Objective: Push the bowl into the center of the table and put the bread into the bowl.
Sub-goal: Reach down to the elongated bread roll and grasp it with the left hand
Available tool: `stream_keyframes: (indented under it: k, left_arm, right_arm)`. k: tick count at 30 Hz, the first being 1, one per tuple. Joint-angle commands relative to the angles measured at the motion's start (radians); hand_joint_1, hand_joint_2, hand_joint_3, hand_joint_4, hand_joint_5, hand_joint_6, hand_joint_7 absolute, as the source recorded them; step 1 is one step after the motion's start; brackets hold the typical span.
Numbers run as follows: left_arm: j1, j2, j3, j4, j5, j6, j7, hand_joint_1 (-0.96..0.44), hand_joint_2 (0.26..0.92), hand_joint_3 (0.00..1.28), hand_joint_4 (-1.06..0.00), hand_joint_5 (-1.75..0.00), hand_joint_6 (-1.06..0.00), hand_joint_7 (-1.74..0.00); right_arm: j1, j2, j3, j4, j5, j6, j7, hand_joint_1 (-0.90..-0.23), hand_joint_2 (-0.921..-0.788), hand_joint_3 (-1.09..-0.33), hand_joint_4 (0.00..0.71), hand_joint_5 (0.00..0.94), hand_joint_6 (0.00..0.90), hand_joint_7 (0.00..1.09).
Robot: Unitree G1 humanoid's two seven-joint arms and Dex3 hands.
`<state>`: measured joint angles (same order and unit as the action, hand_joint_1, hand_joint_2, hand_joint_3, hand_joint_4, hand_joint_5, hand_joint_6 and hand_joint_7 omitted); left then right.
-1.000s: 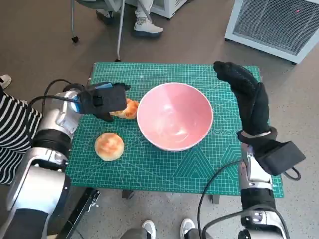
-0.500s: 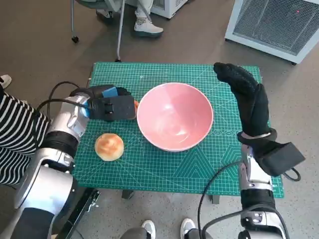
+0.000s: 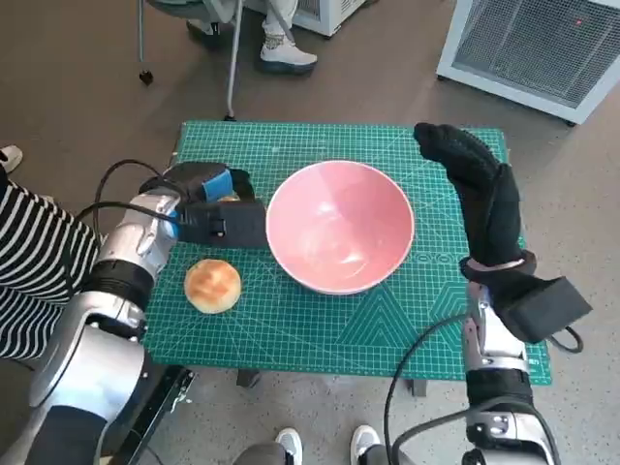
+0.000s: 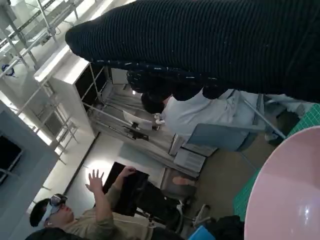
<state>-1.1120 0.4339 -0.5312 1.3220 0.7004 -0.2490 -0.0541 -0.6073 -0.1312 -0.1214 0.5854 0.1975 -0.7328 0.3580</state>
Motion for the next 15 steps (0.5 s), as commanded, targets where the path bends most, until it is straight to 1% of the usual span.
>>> stream_keyframes:
  k: [1, 6, 15]
  left_arm:
    - [0.023, 0.01, -0.013, 0.015, 0.018, -0.008, 0.031, 0.0, 0.92, 0.12, -0.62, -1.3, -0.6, -1.12]
    - [0.029, 0.016, -0.014, 0.016, 0.02, -0.015, 0.062, 0.0, 0.921, 0.11, -0.61, -1.3, -0.61, -1.13]
    - [0.036, 0.022, -0.008, 0.018, 0.014, -0.018, 0.088, 0.0, 0.921, 0.1, -0.62, -1.25, -0.62, -1.15]
  right_arm:
    - [0.029, 0.009, 0.001, -0.003, 0.009, 0.022, 0.001, -0.802, -0.921, -0.792, 0.226, 0.001, 0.019, 0.62]
    - [0.03, 0.01, 0.002, -0.006, 0.011, 0.028, 0.004, -0.802, -0.921, -0.794, 0.225, 0.001, 0.017, 0.62]
    - [0.032, 0.012, 0.004, -0.01, 0.011, 0.032, 0.007, -0.803, -0.921, -0.795, 0.224, 0.0, 0.016, 0.62]
